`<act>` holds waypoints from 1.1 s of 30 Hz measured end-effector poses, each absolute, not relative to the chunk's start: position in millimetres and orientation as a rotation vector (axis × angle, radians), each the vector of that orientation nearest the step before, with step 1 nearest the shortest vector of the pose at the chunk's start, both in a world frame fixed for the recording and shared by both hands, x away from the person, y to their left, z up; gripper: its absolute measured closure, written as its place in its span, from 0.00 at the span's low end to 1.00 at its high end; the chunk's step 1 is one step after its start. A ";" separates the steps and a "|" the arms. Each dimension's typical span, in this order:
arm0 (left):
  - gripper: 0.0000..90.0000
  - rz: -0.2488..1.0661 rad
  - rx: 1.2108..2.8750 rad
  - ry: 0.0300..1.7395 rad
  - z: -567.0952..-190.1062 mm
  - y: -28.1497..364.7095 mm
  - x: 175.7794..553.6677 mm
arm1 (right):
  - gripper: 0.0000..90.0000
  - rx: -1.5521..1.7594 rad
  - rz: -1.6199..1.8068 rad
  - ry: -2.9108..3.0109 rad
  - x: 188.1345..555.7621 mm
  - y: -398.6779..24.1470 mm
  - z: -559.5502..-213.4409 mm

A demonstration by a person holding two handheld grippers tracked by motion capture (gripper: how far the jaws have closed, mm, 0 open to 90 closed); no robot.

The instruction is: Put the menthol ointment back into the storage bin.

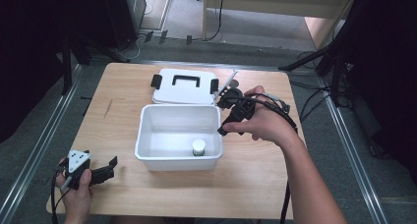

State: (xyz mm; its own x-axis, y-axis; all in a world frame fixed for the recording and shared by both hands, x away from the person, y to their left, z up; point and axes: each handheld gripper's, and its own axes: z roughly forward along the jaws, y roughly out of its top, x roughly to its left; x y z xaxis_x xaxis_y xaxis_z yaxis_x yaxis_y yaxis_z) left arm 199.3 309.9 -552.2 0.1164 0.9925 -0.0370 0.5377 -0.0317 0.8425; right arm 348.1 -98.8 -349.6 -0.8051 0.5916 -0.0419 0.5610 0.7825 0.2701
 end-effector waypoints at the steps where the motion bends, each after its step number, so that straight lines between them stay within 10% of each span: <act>1: 0.03 0.789 1.665 1.512 -552.1 309.9 199.3 | 0.29 0.935 0.375 2.844 348.2 -102.9 -351.2; 33: 0.03 0.783 1.660 1.511 -552.3 310.4 199.1 | 0.18 1.211 0.650 2.555 319.2 -212.2 -453.4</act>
State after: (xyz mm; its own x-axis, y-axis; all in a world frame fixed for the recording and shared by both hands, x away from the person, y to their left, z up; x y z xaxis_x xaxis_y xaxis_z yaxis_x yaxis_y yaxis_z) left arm 199.1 310.4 -552.3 0.1178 0.9921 -0.0433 0.5362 -0.0269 0.8437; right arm 319.2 -212.2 -453.4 -0.6279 0.7779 -0.0254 0.6713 0.5578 0.4881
